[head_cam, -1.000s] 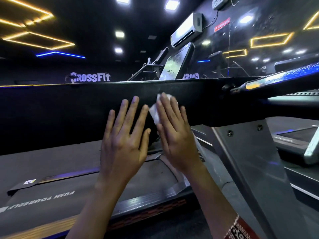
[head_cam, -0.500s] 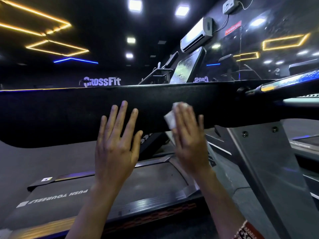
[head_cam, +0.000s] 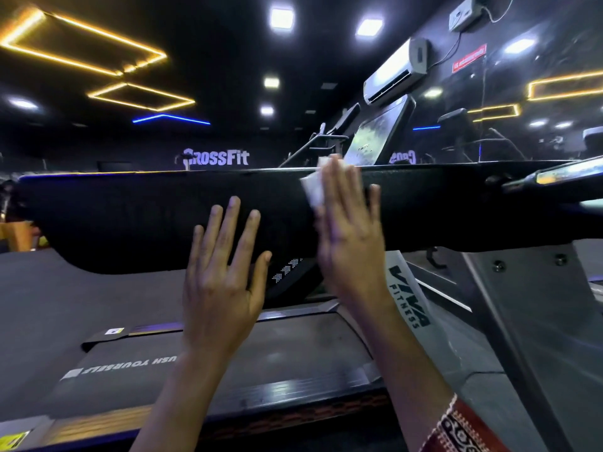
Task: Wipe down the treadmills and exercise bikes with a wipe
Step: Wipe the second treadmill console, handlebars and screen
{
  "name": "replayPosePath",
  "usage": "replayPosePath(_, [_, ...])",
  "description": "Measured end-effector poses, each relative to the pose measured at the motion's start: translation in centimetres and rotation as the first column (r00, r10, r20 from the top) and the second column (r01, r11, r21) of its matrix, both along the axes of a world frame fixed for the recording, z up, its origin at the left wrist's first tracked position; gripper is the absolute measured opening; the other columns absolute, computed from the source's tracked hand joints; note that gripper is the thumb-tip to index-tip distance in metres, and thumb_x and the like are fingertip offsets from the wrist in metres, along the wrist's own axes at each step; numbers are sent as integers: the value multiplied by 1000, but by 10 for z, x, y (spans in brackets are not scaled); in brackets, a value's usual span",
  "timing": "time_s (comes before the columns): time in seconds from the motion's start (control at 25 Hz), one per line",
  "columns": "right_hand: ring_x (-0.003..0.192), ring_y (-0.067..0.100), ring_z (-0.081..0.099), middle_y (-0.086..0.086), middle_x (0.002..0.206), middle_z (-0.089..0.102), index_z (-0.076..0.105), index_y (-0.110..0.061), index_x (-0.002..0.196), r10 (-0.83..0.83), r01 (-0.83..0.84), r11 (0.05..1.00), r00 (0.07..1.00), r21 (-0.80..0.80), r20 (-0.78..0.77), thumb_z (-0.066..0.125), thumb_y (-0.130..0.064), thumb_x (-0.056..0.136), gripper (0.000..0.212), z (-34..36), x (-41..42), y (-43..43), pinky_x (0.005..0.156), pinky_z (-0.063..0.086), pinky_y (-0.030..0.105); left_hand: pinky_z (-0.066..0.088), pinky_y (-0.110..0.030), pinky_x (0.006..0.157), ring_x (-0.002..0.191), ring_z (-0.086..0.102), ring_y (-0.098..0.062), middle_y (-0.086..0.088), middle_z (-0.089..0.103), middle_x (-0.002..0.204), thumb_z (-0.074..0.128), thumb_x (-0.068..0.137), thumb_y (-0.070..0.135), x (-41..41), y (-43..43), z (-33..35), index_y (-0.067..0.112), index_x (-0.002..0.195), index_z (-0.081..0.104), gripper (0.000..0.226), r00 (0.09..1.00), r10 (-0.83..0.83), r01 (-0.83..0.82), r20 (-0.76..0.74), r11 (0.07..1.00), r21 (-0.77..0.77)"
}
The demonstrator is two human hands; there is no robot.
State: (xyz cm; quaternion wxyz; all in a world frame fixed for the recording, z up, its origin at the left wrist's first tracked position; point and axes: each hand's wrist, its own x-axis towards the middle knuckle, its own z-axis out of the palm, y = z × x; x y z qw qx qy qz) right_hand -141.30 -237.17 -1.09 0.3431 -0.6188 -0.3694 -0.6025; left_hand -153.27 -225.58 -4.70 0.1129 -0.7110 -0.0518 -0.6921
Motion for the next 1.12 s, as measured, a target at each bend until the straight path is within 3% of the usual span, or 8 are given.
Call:
replayPosePath(0.12, [148, 25, 7, 10, 159, 16, 21, -5, 150, 115, -85, 984, 975, 157, -191, 29, -16, 102, 50, -32, -7, -1, 120, 4, 38, 15, -37, 118, 140, 27, -29, -15, 36, 148, 49, 95, 22, -3, 4, -3, 6, 137, 48, 44, 1000, -8, 8, -11, 1000, 15])
replayPosePath(0.24, [148, 22, 8, 7, 158, 18, 24, -7, 150, 184, -184, 974, 983, -135, -18, 38, -10, 98, 54, -40, -35, 21, 120, 6, 39, 16, -37, 117, 140, 27, -29, -17, 36, 148, 48, 95, 21, -2, 5, -4, 5, 137, 47, 44, 1000, -15, 15, -7, 1000, 14])
replayPosePath(0.32, [146, 22, 18, 7, 156, 27, 31, -9, 148, 113, -88, 972, 988, -219, 103, 40, -15, 98, 51, -15, -27, 18, 120, 11, 41, 16, -38, 117, 140, 27, -30, -17, 36, 148, 47, 95, 20, 0, 4, -5, 5, 137, 46, 44, 1000, -28, 28, -7, 1000, 12])
replayPosePath(0.48, [147, 26, 14, 11, 157, 22, 26, -5, 149, 88, -71, 990, 986, 120, -139, 27, -20, 102, 49, -9, -8, 3, 119, 7, 42, 17, -37, 117, 140, 28, -31, -17, 36, 147, 48, 95, 19, 1, 4, -5, 3, 136, 47, 44, 999, -35, 35, -3, 999, 20])
replayPosePath(0.64, [147, 24, 17, 6, 156, 24, 25, -8, 148, 82, -73, 989, 994, -128, 65, 28, -22, 103, 47, -50, -6, -1, 119, 12, 43, 18, -38, 117, 139, 28, -31, -19, 36, 146, 49, 95, 17, 5, 2, -5, 1, 135, 48, 43, 999, -44, 43, 0, 999, 28])
replayPosePath(0.84, [145, 27, 14, 17, 155, 25, 25, 0, 147, 77, -17, 957, 977, 289, -199, 26, -18, 102, 48, -15, 23, -20, 119, 5, 41, 18, -38, 118, 140, 27, -30, -18, 36, 146, 48, 95, 16, 11, -3, -6, 1, 135, 48, 42, 998, -56, 56, -17, 997, 56])
replayPosePath(1.04, [147, 26, 17, 8, 155, 24, 28, -5, 147, 161, -147, 975, 984, -166, 74, 32, -18, 102, 46, -34, 1, -8, 120, 10, 42, 17, -37, 118, 140, 27, -31, -18, 36, 146, 49, 94, 13, 14, -5, -5, 1, 135, 47, 43, 998, -68, 68, 2, 997, 40])
replayPosePath(1.12, [145, 24, 21, 8, 154, 28, 30, -6, 146, 81, -66, 989, 991, -136, 103, 30, -20, 103, 45, -48, 13, -20, 119, 13, 44, 18, -38, 118, 140, 28, -31, -18, 36, 146, 50, 94, 13, 13, -4, -7, 1, 135, 47, 42, 998, -68, 68, -2, 996, 49])
